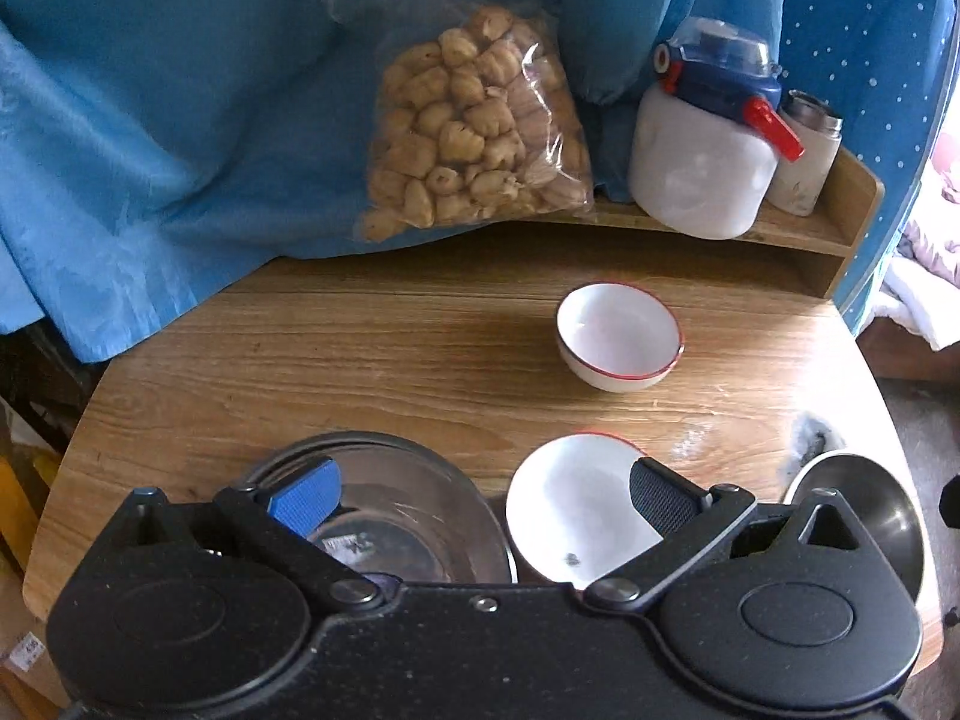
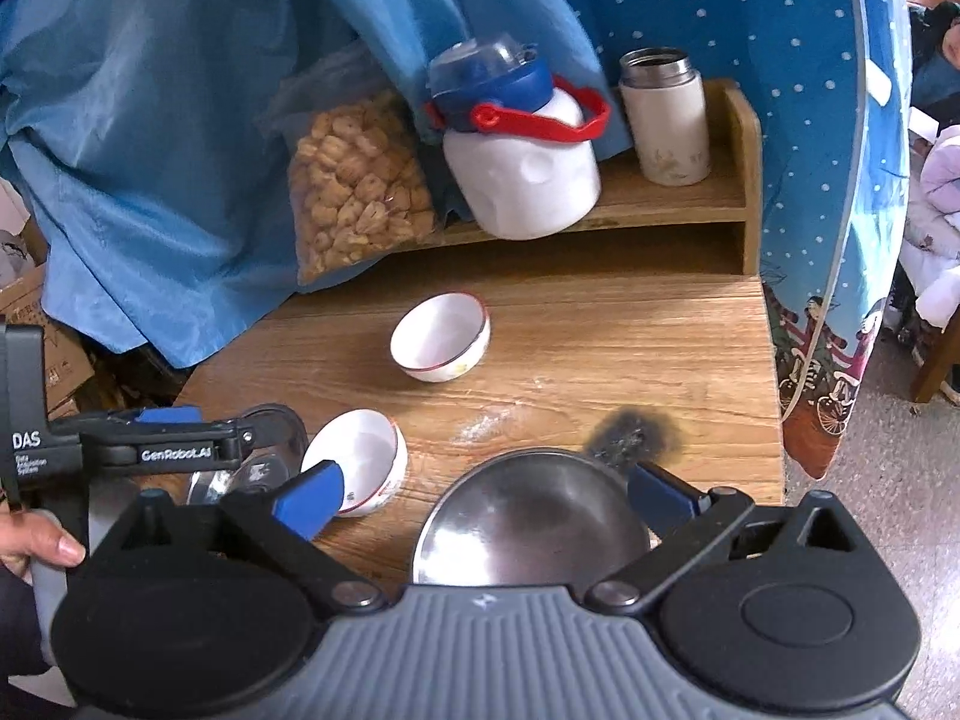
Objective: Organize plates and bowls
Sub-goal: 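Close the right gripper on the white red-rimmed bowl rim while the left gripper grips it too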
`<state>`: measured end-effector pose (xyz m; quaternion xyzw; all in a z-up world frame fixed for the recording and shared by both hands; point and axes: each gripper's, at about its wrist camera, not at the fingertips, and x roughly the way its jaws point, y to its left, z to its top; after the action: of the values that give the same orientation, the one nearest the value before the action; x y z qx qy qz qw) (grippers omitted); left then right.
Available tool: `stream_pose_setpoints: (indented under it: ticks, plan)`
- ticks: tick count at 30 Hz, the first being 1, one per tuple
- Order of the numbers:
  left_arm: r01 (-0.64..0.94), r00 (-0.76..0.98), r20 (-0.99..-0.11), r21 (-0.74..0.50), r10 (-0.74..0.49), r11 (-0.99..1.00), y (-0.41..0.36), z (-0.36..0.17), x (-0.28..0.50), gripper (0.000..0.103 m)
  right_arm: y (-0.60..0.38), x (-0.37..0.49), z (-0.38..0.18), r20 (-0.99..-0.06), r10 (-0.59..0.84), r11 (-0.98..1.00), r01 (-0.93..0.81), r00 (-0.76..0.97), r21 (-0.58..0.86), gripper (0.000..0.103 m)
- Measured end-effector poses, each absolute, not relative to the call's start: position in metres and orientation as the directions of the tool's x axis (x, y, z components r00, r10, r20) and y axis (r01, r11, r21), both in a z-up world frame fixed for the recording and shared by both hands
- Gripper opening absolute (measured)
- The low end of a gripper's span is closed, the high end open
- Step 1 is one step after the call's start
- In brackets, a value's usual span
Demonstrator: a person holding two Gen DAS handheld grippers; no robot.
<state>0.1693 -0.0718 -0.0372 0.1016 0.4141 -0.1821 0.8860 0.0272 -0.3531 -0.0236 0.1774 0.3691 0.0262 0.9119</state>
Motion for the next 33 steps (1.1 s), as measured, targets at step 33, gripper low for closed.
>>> stream_pose_setpoints:
  ticks: [33]
  plan:
    - [0.831,0.437,-0.85,0.254,-0.296,0.496,-0.107,-0.078,0.246,0.102,-0.254,0.108,-0.057,-0.771,0.047,0.997,-0.077,0.635,-0.002,0.089]
